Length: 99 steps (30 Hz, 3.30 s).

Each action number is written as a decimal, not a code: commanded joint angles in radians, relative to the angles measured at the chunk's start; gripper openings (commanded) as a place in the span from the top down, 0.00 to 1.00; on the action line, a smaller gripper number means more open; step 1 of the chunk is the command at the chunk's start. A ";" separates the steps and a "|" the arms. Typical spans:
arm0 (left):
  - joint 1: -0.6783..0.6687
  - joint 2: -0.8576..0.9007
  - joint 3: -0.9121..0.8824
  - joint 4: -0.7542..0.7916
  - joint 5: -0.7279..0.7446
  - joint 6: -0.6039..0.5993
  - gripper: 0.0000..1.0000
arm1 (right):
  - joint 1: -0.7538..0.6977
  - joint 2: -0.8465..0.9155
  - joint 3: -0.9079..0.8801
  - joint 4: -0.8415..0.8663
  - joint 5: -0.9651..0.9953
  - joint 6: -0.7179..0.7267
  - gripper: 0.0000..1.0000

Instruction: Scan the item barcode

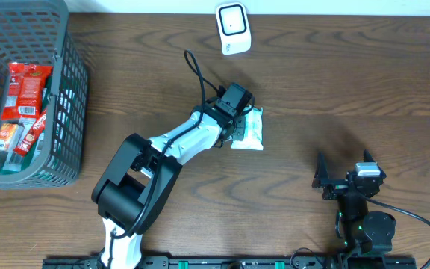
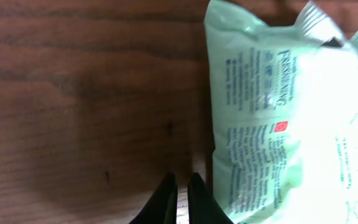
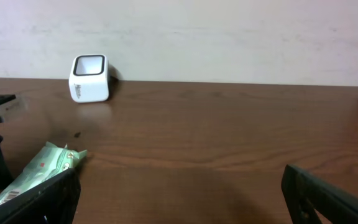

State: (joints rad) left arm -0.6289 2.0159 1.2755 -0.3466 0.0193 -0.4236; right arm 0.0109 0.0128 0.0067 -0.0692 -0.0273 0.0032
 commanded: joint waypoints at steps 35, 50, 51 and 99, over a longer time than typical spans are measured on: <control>-0.035 -0.050 -0.013 0.061 0.023 -0.016 0.86 | -0.011 -0.004 -0.001 -0.003 -0.004 -0.011 0.01; -0.036 0.022 -0.013 0.139 -0.049 -0.027 0.85 | -0.011 -0.004 -0.001 -0.003 -0.004 -0.011 0.01; -0.037 0.022 -0.013 0.149 -0.041 -0.027 0.85 | -0.011 -0.004 -0.001 -0.003 -0.004 -0.011 0.01; -0.152 -0.068 -0.006 0.208 0.039 -0.196 0.34 | -0.011 -0.004 -0.001 -0.003 -0.004 -0.011 0.01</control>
State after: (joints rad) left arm -0.7517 1.9545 1.2667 -0.1394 0.0750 -0.5331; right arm 0.0113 0.0128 0.0067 -0.0692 -0.0273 0.0029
